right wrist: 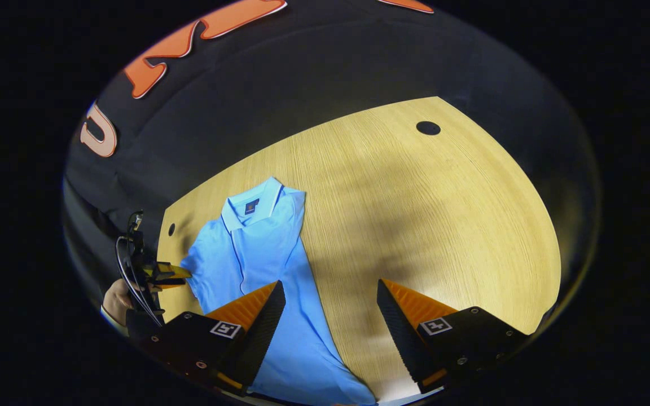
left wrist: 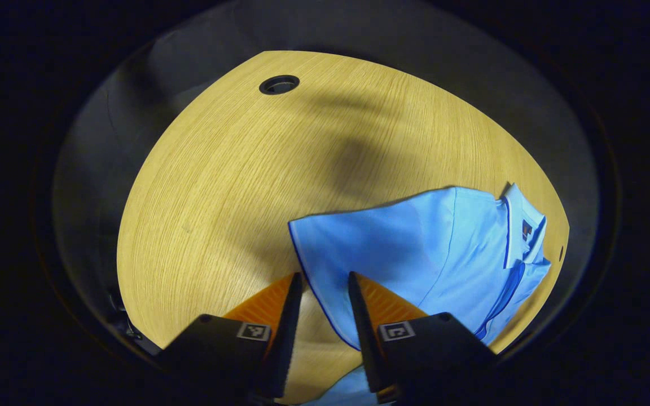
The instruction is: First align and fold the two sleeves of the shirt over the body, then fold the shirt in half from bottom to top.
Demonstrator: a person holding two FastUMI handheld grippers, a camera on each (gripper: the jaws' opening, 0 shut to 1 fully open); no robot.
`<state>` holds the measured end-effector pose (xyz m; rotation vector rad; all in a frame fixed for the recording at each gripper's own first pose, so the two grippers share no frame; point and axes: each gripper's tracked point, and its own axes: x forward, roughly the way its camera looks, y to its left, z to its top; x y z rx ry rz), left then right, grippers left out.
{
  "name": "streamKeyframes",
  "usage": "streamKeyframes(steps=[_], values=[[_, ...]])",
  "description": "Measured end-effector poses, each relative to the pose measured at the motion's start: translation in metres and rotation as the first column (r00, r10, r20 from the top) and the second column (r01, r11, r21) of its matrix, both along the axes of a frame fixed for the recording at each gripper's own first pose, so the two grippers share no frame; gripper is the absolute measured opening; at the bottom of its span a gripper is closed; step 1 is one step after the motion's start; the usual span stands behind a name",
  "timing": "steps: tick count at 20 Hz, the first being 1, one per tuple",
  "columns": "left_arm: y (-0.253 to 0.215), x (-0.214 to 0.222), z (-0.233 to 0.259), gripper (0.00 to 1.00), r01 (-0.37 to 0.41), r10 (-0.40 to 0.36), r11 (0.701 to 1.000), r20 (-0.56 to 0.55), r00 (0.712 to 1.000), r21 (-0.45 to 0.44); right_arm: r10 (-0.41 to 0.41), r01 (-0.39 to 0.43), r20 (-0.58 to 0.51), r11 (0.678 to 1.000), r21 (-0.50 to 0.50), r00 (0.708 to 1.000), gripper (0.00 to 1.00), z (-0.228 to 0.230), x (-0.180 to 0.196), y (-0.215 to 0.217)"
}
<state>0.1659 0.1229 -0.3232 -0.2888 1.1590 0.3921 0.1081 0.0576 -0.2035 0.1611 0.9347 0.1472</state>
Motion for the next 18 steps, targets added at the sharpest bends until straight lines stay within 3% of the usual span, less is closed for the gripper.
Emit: streamKeyframes(steps=[2, 3, 6, 11, 14, 18], values=[[-0.007, -0.004, -0.001, 0.17, -0.011, 0.011, 0.999, 0.0, 1.0, -0.032, 0.0, 0.001, 0.02, 1.0, -0.008, 1.0, 0.99, 0.003, 0.002, -0.003], [-0.012, -0.008, 0.001, 0.1, -0.007, 0.007, 0.999, -0.003, 1.0, -0.049, 0.001, 0.0, 0.035, 1.0, -0.008, 0.999, 0.99, 0.005, 0.003, -0.003], [-0.014, 0.003, 0.028, 0.1, 0.034, -0.034, 0.999, 0.059, 0.998, -0.006, 0.001, -0.001, 0.067, 1.0, -0.003, 0.998, 0.99, 0.012, 0.004, -0.004], [-0.067, 0.042, 0.09, 0.1, 0.212, -0.212, 0.977, 0.179, 0.961, 0.018, -0.004, 0.005, 0.103, 1.0, -0.009, 0.995, 0.99, 0.024, 0.002, -0.015], [-0.115, 0.046, 0.117, 0.1, 0.326, -0.32, 0.945, 0.222, 0.921, 0.01, -0.002, 0.003, 0.115, 1.0, -0.009, 0.993, 0.99, 0.025, -0.001, -0.018], [-0.206, 0.053, 0.112, 0.1, 0.461, -0.446, 0.887, 0.23, 0.865, -0.015, -0.019, 0.02, 0.125, 1.0, -0.012, 0.992, 0.99, 0.027, -0.012, -0.039]])
